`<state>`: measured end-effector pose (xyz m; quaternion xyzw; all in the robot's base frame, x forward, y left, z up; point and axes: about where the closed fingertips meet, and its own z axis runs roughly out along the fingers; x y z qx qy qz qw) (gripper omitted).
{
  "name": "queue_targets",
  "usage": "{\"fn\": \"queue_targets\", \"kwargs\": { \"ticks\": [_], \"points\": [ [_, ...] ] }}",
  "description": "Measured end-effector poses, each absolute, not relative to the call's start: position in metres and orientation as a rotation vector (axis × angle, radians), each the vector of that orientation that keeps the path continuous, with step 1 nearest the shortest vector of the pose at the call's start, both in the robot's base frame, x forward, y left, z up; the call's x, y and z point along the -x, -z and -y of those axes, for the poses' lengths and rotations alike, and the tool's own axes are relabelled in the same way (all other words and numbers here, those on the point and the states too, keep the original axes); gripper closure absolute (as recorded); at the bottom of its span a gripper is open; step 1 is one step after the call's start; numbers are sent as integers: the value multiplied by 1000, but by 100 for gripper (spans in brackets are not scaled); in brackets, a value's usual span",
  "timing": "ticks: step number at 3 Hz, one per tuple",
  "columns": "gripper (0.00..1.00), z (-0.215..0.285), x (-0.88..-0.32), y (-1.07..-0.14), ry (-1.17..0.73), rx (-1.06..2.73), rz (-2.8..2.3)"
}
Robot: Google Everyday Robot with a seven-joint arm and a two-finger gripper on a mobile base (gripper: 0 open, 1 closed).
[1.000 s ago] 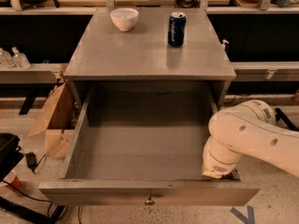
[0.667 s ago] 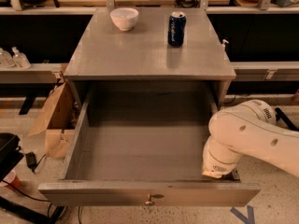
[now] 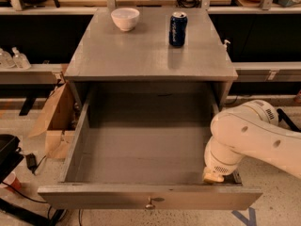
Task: Open top drawer
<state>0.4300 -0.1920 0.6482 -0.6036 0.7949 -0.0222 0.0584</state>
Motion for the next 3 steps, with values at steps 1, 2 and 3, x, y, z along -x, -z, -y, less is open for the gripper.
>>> {"fn": "queue_targets", "kwargs": {
  "ticks": [1, 2, 3],
  "points": [
    [0, 192, -430, -649, 69, 1829, -2408],
    [0, 192, -430, -649, 69, 1829, -2408],
    [0, 189, -434, -662, 58, 1848, -2366]
  ]
}}
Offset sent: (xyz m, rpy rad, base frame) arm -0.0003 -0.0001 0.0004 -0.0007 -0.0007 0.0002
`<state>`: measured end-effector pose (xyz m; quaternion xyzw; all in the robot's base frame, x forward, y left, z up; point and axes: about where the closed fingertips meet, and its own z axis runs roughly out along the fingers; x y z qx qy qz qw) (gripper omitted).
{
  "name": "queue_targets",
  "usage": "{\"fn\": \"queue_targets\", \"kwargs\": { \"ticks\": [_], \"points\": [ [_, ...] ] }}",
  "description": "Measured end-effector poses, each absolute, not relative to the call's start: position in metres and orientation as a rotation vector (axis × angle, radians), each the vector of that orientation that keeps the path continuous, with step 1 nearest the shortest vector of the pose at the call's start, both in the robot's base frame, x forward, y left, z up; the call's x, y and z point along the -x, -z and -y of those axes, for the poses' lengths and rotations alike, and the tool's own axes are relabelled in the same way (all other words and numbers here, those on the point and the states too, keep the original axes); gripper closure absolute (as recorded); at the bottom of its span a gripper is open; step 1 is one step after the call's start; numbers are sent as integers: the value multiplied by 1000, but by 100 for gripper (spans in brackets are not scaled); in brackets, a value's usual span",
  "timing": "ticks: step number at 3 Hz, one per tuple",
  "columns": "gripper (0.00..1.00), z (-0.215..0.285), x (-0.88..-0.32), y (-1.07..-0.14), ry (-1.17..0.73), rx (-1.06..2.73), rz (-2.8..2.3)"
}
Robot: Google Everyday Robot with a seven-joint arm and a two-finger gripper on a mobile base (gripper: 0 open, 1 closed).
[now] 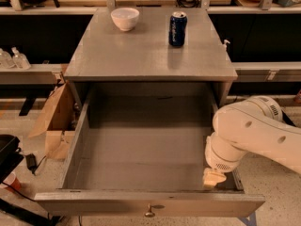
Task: Open top drawer
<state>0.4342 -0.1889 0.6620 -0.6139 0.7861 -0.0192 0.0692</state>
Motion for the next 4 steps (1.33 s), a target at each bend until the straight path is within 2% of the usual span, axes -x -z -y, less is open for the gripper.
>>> {"fn": "queue_targets", "kwargs": {
  "ticks": [1, 3, 4],
  "points": [
    [17, 201, -455, -694, 50, 1894, -2327],
    [63, 249, -516, -804, 67, 1821, -2213],
    [69, 276, -522, -875, 154, 1718, -2111]
  ]
}}
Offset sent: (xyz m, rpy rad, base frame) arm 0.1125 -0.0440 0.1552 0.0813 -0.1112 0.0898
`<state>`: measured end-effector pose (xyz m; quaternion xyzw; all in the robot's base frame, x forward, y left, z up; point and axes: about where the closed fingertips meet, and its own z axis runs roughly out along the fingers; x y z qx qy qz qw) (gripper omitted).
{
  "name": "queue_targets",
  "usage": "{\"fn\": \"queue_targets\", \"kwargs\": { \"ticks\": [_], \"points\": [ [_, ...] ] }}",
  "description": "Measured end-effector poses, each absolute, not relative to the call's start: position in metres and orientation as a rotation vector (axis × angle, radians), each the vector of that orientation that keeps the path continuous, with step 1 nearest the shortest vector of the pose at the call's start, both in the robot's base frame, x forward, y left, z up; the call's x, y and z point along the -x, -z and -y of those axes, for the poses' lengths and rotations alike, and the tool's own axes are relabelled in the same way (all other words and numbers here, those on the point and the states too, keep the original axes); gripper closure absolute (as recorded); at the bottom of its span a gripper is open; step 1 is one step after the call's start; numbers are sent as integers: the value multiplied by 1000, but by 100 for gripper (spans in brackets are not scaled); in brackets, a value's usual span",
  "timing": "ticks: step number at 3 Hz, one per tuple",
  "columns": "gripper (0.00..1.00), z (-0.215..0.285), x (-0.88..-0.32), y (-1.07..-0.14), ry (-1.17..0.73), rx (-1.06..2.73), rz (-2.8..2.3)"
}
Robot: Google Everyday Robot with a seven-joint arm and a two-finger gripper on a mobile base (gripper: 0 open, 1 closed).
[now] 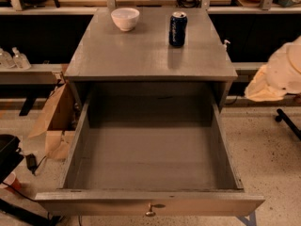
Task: Open top drawer
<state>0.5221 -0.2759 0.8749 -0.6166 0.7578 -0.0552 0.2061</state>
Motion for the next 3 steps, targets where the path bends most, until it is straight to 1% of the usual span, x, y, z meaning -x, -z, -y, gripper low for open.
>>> {"fn": "queue_targets", "kwargs": {
  "ticks": [1, 2, 3],
  "points": [
    [44, 302, -480, -933, 283, 1605, -2027],
    [21, 302, -430, -969, 420, 1552, -1978],
    [0, 299, -415, -981, 459, 1545, -1968]
  ]
}}
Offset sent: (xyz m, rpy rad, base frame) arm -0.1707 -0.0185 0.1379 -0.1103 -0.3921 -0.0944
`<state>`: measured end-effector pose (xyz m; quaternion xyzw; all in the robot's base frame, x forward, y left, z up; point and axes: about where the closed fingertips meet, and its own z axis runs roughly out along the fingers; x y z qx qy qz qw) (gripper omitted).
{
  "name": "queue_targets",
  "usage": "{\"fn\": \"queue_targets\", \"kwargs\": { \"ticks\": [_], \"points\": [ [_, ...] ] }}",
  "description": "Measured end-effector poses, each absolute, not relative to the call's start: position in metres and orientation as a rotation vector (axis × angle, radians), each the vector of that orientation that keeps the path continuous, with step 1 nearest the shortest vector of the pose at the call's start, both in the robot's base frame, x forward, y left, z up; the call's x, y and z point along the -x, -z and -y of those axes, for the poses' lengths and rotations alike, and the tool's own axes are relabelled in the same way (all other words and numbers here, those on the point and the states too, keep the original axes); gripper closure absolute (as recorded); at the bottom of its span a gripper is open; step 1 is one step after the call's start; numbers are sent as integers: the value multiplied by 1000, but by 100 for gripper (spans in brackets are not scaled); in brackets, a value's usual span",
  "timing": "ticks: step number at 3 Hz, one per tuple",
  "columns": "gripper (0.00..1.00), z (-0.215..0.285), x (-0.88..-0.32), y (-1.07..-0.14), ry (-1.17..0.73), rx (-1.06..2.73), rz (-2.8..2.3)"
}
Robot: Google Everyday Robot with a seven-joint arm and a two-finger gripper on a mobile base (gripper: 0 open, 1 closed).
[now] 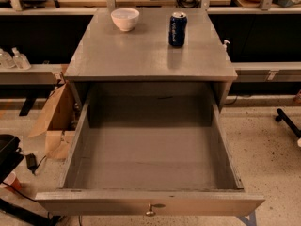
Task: Open top drawer
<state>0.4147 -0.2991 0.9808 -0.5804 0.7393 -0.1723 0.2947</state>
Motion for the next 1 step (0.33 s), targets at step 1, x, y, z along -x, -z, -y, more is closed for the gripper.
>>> {"fn": "queue_targets", "kwargs": {
  "ticks": [1],
  "points": [
    [0, 299, -415, -981, 459, 1545, -1968]
  ]
}}
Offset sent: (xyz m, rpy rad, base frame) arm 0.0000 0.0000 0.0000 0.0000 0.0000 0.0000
